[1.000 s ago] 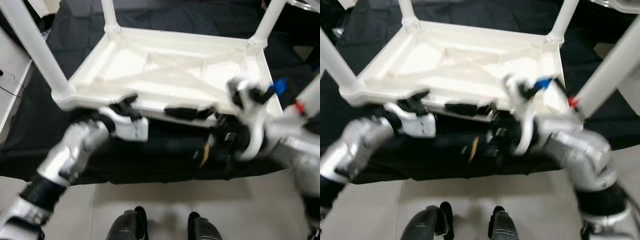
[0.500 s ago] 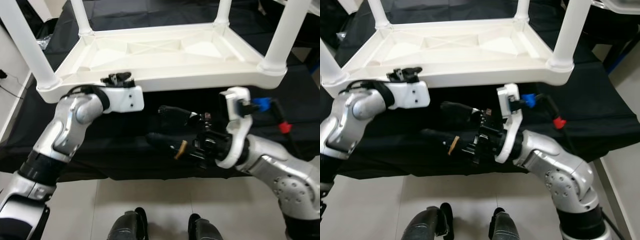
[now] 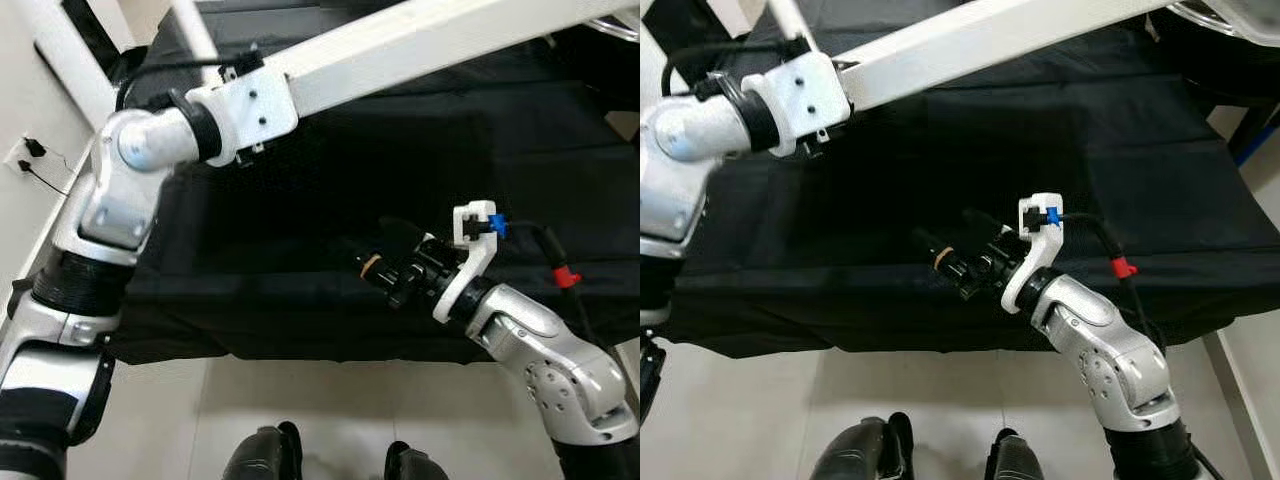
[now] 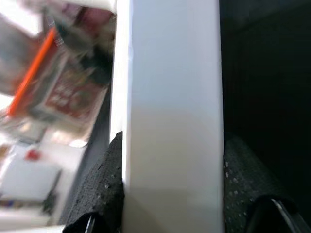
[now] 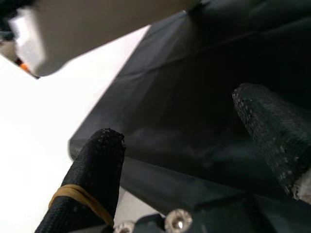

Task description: Building children table

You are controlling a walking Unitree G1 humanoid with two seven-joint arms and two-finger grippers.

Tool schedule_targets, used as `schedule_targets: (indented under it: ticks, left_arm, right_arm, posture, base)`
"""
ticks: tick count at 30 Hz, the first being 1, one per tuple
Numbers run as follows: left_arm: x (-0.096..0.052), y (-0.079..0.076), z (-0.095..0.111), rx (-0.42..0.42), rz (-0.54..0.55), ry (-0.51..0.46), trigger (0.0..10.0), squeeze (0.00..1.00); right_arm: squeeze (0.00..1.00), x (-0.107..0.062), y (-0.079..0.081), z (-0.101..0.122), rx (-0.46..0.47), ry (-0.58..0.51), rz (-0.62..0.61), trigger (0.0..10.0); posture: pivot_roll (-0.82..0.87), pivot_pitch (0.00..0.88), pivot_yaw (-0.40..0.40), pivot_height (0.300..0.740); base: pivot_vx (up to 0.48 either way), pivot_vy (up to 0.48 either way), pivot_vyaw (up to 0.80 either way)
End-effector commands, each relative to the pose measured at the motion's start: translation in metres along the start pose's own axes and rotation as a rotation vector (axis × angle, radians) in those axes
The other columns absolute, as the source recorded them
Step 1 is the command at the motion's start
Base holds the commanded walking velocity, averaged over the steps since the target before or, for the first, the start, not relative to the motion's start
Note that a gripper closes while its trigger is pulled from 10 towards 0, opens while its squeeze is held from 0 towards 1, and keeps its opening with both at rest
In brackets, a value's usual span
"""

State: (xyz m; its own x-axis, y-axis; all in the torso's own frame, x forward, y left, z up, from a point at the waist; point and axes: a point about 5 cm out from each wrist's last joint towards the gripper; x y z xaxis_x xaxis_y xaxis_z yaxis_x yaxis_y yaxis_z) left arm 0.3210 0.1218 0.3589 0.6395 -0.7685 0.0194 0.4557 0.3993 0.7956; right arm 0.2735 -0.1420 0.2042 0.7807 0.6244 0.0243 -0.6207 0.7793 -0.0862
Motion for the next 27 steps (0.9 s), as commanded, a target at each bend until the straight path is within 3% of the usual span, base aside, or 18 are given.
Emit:
schedule_targets:
  ticks: [1, 2, 3, 6, 8, 10, 11, 12, 13, 15, 20, 21, 22, 27]
  left_arm:
    - [-0.020, 0.020, 0.062, 0.166, 0.060, -0.235, 9.4, 0.00]
    - [-0.025, 0.021, 0.062, 0.172, -0.015, -0.197, 10.0, 0.00]
    - [-0.028, 0.023, 0.060, 0.187, -0.037, -0.168, 10.0, 0.00]
    - [-0.030, 0.028, 0.058, 0.202, -0.034, -0.138, 10.0, 0.00]
    - [-0.032, 0.055, 0.060, 0.189, 0.050, -0.087, 10.0, 0.00]
    - [-0.033, 0.064, 0.062, 0.175, 0.082, -0.081, 10.0, 0.00]
    - [-0.032, 0.081, 0.065, 0.168, 0.150, -0.065, 10.0, 0.00]
    - [-0.032, 0.081, 0.065, 0.168, 0.150, -0.065, 10.0, 0.00]
    - [-0.032, 0.094, 0.069, 0.161, 0.189, -0.053, 10.0, 0.00]
    - [-0.030, 0.115, 0.079, 0.067, 0.216, -0.050, 10.0, 0.00]
    - [-0.029, 0.124, 0.089, 0.032, 0.201, -0.054, 10.0, 0.00]
    - [-0.028, 0.128, 0.095, -0.009, 0.184, -0.071, 10.0, 0.00]
    - [-0.028, 0.135, 0.107, -0.102, 0.132, -0.112, 10.0, 0.00]
    - [-0.028, 0.136, 0.114, -0.136, 0.087, -0.151, 10.0, 0.00]
  right_arm:
    - [0.00, -0.001, -0.002, -0.003, 0.000, 0.006, -0.028, 10.0]
    - [0.00, 0.000, -0.002, -0.004, -0.005, 0.009, -0.052, 10.0]
    - [0.00, 0.000, -0.004, -0.005, -0.005, 0.012, -0.068, 10.0]
    - [0.00, 0.000, -0.006, -0.006, -0.006, 0.016, -0.082, 10.0]
    - [0.00, 0.001, -0.009, -0.007, -0.011, 0.020, -0.103, 10.0]
    - [0.00, 0.001, -0.010, -0.007, -0.014, 0.019, -0.108, 10.0]
    - [0.00, 0.003, -0.009, -0.007, -0.014, 0.016, -0.108, 10.0]
    - [0.00, 0.003, -0.009, -0.007, -0.014, 0.016, -0.108, 10.0]
    - [0.00, 0.004, -0.009, -0.006, -0.012, 0.012, -0.104, 10.0]
    - [0.00, 0.006, -0.007, -0.005, -0.009, 0.006, -0.096, 10.0]
    - [0.00, 0.007, -0.005, -0.005, -0.013, 0.006, -0.094, 10.0]
    - [0.00, 0.007, -0.007, -0.005, -0.012, 0.005, -0.101, 10.0]
    - [0.00, 0.007, -0.010, -0.005, -0.010, 0.002, -0.120, 10.0]
    - [0.00, 0.006, -0.013, -0.005, -0.010, 0.000, -0.135, 10.0]
  posture:
    - [-0.05, 0.083, 0.048, 0.740]
    - [-0.05, 0.082, 0.049, 0.740]
    - [-0.04, 0.080, 0.048, 0.740]
    - [-0.04, 0.079, 0.049, 0.740]
    - [-0.04, 0.076, 0.049, 0.740]
    - [-0.04, 0.076, 0.049, 0.740]
    - [-0.04, 0.074, 0.046, 0.740]
    - [-0.04, 0.074, 0.046, 0.740]
    - [-0.04, 0.073, 0.044, 0.740]
    - [-0.04, 0.072, 0.041, 0.740]
    - [-0.04, 0.070, 0.042, 0.740]
    - [-0.03, 0.072, 0.044, 0.740]
    - [-0.04, 0.071, 0.048, 0.740]
    - [-0.04, 0.072, 0.049, 0.740]
  base:
    - [0.000, 0.000, 0.00]
    - [0.000, 0.000, 0.00]
    - [0.000, 0.000, 0.00]
    - [0.000, 0.000, 0.00]
    - [0.000, 0.000, 0.00]
    - [0.000, 0.000, 0.00]
    - [0.000, 0.000, 0.00]
    - [0.000, 0.000, 0.00]
    - [0.000, 0.000, 0.00]
    - [0.000, 0.000, 0.00]
    - [0.000, 0.000, 0.00]
    - [0.000, 0.000, 0.00]
    - [0.000, 0.000, 0.00]
    - [0.000, 0.000, 0.00]
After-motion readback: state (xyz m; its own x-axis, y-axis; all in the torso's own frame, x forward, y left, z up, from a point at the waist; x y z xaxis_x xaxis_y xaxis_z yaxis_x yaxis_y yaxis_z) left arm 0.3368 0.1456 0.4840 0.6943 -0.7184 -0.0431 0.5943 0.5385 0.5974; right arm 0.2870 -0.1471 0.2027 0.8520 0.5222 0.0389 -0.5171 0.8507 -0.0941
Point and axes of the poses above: a point about 5 cm out from each wrist's last joint towards the gripper, its own x axis pointing out of the wrist towards the gripper, its own z axis along the axis of the wrist's last joint, y = z × x, and after that the axes turned 11 degrees about -x, right-handed
